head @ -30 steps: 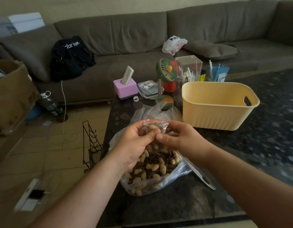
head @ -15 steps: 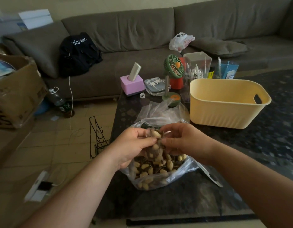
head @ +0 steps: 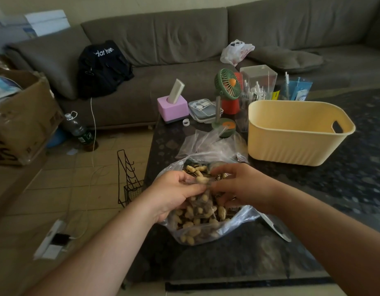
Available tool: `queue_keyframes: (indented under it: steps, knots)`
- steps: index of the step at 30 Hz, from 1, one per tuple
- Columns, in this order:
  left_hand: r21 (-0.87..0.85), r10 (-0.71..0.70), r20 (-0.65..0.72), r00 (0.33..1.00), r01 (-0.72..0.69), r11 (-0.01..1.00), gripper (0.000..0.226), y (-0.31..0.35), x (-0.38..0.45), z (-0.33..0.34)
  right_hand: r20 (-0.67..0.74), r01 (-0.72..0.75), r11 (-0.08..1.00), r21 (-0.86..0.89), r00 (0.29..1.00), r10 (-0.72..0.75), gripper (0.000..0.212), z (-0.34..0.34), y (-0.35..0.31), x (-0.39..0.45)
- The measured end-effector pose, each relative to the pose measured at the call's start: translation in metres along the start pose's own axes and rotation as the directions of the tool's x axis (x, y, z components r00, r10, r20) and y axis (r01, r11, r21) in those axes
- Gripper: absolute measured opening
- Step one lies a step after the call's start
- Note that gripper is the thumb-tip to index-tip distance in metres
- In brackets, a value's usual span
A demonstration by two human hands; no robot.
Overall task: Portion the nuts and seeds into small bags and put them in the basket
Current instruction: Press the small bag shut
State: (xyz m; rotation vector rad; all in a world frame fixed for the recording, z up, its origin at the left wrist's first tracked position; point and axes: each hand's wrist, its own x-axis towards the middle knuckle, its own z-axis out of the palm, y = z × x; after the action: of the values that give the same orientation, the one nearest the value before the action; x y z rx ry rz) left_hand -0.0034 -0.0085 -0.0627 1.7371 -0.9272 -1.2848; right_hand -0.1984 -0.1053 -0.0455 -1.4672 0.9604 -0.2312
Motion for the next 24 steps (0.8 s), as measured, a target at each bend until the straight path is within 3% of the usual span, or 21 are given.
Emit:
queue_keyframes:
  steps: [4,9,13,16,19,24]
  knots:
    - [0.014,0.026,-0.009,1.000,-0.026,1.000,0.036,-0.001,0.001,0.002,-0.004,0.020,1.000,-0.001,1.000,-0.020,0.026,-0.001,-0.003,-0.003]
    - [0.012,0.004,-0.023,1.000,-0.004,1.000,0.024,-0.001,0.002,0.001,-0.009,-0.048,0.998,-0.047,0.999,0.048,0.034,-0.001,0.002,-0.001]
    - [-0.035,0.020,-0.041,0.999,-0.021,0.999,0.014,0.004,-0.001,0.002,0.016,-0.042,0.999,-0.020,0.999,0.042,0.028,-0.001,0.001,-0.006]
    - [-0.125,0.087,-0.053,0.995,-0.093,0.988,0.024,0.008,-0.003,0.004,-0.081,0.093,0.996,-0.010,0.992,-0.093,0.019,0.000,-0.001,-0.008]
    - [-0.190,0.198,-0.112,0.974,-0.216,0.958,0.030,0.013,-0.004,0.010,-0.218,0.302,0.953,-0.014,0.930,-0.297,0.002,-0.001,-0.003,-0.010]
    - [-0.288,0.295,-0.195,0.935,-0.342,0.894,0.034,0.018,-0.003,0.015,-0.328,0.394,0.919,-0.013,0.867,-0.376,0.007,-0.004,-0.015,-0.014]
